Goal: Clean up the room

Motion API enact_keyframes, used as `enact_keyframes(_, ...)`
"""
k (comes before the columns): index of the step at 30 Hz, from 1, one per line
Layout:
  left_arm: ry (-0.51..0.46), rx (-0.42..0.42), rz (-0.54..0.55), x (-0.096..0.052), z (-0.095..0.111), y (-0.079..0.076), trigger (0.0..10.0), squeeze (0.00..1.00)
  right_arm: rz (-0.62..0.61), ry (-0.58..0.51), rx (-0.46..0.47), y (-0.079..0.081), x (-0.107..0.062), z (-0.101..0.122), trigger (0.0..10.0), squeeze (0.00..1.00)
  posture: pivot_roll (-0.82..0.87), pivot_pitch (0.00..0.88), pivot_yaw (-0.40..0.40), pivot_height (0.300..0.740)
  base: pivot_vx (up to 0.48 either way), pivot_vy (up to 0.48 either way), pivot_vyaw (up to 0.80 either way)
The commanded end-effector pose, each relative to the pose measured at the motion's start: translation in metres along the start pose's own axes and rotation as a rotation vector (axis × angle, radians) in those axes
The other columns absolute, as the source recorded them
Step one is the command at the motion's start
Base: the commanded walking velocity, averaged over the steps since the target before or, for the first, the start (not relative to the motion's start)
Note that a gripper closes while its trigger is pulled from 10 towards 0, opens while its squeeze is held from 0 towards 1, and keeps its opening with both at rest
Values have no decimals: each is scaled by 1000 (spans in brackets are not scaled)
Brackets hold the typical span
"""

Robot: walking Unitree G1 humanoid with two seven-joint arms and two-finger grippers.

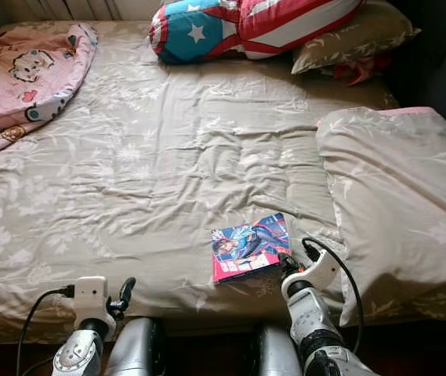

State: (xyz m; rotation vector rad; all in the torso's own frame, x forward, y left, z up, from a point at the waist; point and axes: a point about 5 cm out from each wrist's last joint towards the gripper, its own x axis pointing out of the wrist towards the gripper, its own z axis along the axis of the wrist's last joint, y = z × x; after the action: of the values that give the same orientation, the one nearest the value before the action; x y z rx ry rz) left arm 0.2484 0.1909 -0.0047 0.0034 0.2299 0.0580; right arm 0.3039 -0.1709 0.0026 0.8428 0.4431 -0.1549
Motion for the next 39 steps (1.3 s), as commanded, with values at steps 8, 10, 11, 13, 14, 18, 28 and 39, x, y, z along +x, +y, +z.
enact_keyframes(8,65,7,-2,-6,-13,-1,10000,0,-52,-27,-13,-6,0,9,10000,298,1,226,16,635,0,0,0)
enact_keyframes(10,68,6,-2,-6,-14,-1,10000,0,-65,-42,-22,-7,0,12,10000,0,2,227,15,635,0,0,0)
enact_keyframes(11,68,6,-2,-6,-14,-1,10000,0,-81,-52,-22,-9,0,15,10000,0,2,227,15,635,0,0,0)
enact_keyframes(13,69,6,-1,-6,-14,-1,10000,0,-99,-64,-20,-11,-1,17,10000,0,2,227,15,635,0,0,0)
enact_keyframes(14,69,5,-1,-5,-14,0,10000,0,-118,-76,-23,-13,-1,20,10000,0,0,227,16,635,0,0,0)
enact_keyframes(18,72,5,-2,-5,-14,-1,10000,0,-127,-82,-27,-15,-2,22,10000,0,-2,226,14,635,0,0,0)
enact_keyframes(28,104,-13,11,-7,-21,-1,10000,0,-8,-47,-444,-20,-11,2,10000,0,-22,219,-6,635,0,0,0)
enact_keyframes(39,180,-23,33,-14,-35,3,10000,0,-148,131,-562,-73,-44,-42,10000,0,-35,199,-22,705,0,0,0)
